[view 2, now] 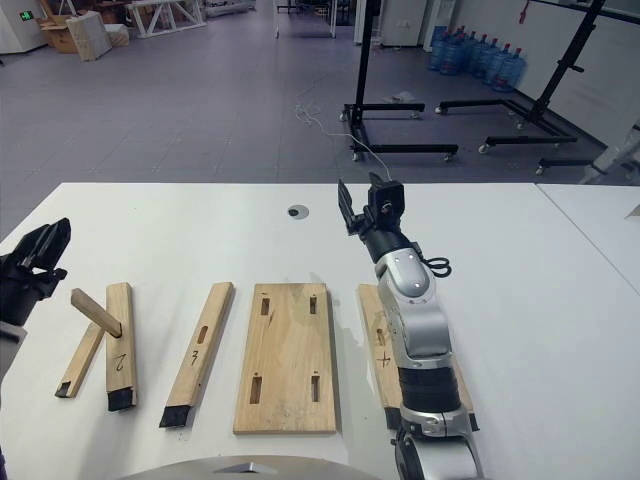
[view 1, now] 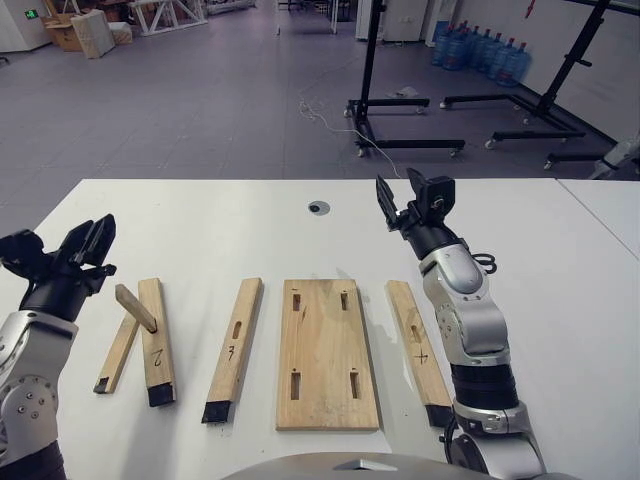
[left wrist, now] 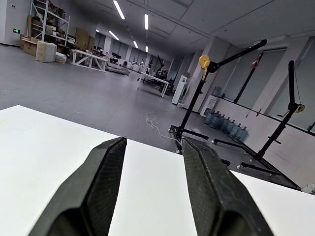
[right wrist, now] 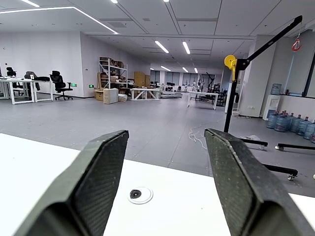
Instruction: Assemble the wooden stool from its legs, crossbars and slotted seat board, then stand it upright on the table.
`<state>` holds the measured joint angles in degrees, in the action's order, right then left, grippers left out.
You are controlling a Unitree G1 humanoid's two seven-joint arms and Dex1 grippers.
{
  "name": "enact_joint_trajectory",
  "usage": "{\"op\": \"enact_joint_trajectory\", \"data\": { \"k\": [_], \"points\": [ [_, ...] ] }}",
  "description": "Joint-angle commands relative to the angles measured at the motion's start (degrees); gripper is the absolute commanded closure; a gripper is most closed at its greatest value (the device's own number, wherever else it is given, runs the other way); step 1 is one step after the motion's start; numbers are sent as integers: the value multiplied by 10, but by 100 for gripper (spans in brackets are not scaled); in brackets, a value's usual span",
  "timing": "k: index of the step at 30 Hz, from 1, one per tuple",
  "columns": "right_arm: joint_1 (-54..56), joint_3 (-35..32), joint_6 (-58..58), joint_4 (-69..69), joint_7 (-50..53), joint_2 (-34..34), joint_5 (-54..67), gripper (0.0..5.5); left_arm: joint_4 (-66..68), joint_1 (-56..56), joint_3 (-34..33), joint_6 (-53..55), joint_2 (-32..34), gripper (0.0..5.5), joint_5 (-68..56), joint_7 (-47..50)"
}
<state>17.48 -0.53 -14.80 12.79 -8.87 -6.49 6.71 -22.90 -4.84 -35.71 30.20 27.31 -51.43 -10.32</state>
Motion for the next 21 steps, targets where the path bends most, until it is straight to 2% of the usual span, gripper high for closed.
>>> {"op": "enact_joint_trajectory", "data": {
  "k": [1,15,21],
  "points": [
    [10,-2,6,0,3,-4,-6,265,-34,10,-5,18,11,347,-19,18],
    [10,-2,15,2,8,-3,-4,265,-72,101,27,61,56,347,-89,56],
    [19,4,20,-24,6,5,-2,265,84,14,140,9,19,347,68,-26]
  ]
}}
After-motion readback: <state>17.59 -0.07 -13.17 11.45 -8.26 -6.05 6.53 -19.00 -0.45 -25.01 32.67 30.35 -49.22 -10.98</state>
